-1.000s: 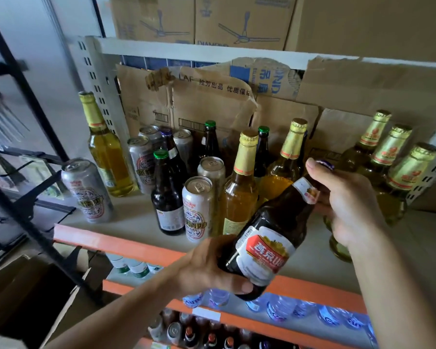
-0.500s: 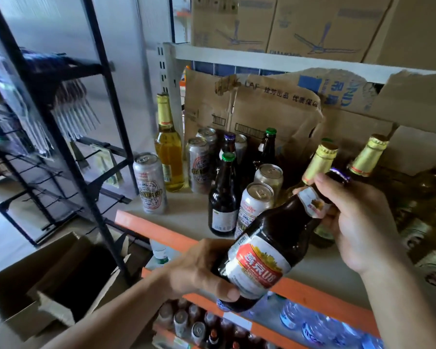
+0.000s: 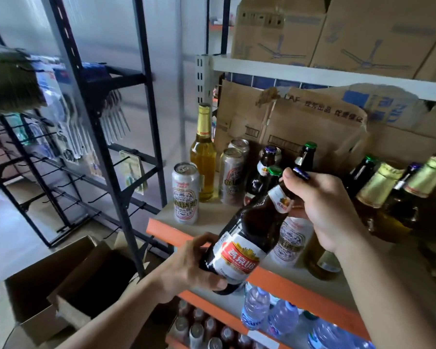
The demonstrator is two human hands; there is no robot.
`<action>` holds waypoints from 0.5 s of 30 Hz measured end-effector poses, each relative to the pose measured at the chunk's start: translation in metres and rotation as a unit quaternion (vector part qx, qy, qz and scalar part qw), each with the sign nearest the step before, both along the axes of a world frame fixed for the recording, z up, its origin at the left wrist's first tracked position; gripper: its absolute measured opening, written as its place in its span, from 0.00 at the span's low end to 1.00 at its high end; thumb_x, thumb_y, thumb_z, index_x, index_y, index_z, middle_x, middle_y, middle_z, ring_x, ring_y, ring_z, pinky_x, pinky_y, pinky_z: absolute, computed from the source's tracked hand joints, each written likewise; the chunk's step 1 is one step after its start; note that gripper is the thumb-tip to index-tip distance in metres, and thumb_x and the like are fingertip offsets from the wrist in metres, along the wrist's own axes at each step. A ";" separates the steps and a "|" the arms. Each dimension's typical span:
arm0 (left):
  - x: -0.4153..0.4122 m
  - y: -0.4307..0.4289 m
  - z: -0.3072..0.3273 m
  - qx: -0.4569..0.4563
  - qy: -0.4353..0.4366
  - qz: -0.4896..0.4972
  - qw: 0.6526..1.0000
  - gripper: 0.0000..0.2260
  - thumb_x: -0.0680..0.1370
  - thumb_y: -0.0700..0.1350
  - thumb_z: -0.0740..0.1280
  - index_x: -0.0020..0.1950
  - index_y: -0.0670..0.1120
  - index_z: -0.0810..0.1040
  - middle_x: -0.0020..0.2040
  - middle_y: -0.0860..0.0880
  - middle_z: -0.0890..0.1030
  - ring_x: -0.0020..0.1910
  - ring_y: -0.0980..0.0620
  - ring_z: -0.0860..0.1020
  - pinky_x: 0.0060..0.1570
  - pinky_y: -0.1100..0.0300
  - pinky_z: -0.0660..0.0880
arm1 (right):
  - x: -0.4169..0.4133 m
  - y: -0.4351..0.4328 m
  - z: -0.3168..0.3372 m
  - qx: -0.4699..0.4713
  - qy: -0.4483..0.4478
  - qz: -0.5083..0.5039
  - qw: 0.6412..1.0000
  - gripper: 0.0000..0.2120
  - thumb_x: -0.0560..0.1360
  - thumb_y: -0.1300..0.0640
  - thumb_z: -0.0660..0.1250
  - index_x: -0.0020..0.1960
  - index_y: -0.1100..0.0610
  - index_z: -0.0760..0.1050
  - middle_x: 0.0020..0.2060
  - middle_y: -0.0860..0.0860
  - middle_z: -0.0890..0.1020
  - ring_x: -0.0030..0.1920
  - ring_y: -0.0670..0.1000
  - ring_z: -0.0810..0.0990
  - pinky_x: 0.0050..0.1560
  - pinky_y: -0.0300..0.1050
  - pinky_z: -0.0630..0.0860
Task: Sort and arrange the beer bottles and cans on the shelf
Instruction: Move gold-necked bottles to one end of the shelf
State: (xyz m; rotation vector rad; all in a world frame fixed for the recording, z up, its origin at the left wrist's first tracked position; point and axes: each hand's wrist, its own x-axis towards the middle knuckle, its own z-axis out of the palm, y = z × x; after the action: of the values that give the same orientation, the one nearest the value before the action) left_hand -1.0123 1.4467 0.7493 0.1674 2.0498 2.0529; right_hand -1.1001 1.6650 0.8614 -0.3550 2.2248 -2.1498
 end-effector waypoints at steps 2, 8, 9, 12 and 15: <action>-0.004 -0.008 -0.004 -0.012 0.007 0.016 1.000 0.32 0.60 0.43 0.79 0.62 0.47 0.74 0.57 0.40 0.81 0.57 0.40 0.80 0.61 0.39 0.74 | -0.005 -0.015 -0.001 0.004 0.013 -0.008 1.000 0.17 0.76 0.54 0.70 0.44 0.70 0.77 0.35 0.59 0.78 0.36 0.55 0.79 0.34 0.46 0.79; -0.025 -0.029 -0.022 -0.115 0.044 0.067 0.990 0.34 0.63 0.52 0.80 0.66 0.49 0.75 0.55 0.51 0.84 0.56 0.53 0.82 0.60 0.48 0.77 | -0.019 -0.054 -0.007 0.052 0.056 -0.046 0.996 0.14 0.71 0.49 0.71 0.41 0.61 0.79 0.33 0.56 0.81 0.38 0.59 0.81 0.47 0.69 0.79; -0.028 -0.032 -0.026 -0.133 0.049 0.074 0.987 0.36 0.61 0.56 0.79 0.67 0.50 0.75 0.56 0.53 0.84 0.56 0.55 0.81 0.60 0.50 0.77 | -0.021 -0.059 -0.009 0.062 0.060 -0.054 0.995 0.14 0.71 0.49 0.71 0.40 0.61 0.79 0.32 0.55 0.80 0.37 0.59 0.81 0.46 0.66 0.80; -0.039 -0.037 -0.040 -0.194 0.073 0.082 0.975 0.35 0.62 0.59 0.78 0.67 0.52 0.75 0.54 0.56 0.84 0.55 0.61 0.81 0.58 0.57 0.77 | -0.027 -0.069 -0.014 0.085 0.086 -0.078 0.990 0.12 0.75 0.54 0.70 0.37 0.61 0.79 0.30 0.51 0.79 0.34 0.50 0.78 0.39 0.49 0.76; -0.050 -0.040 -0.046 -0.262 0.093 0.098 0.955 0.28 0.67 0.52 0.77 0.66 0.57 0.75 0.52 0.62 0.83 0.52 0.70 0.78 0.49 0.72 0.73 | -0.032 -0.077 -0.018 0.116 0.099 -0.108 0.982 0.11 0.75 0.54 0.70 0.38 0.58 0.79 0.32 0.50 0.82 0.32 0.46 0.79 0.36 0.42 0.74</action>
State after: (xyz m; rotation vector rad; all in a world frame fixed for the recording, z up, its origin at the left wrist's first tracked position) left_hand -1.0625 1.4068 0.7032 0.0633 2.7445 1.5552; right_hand -1.1320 1.5882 0.8435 -0.3453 2.7086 -1.9916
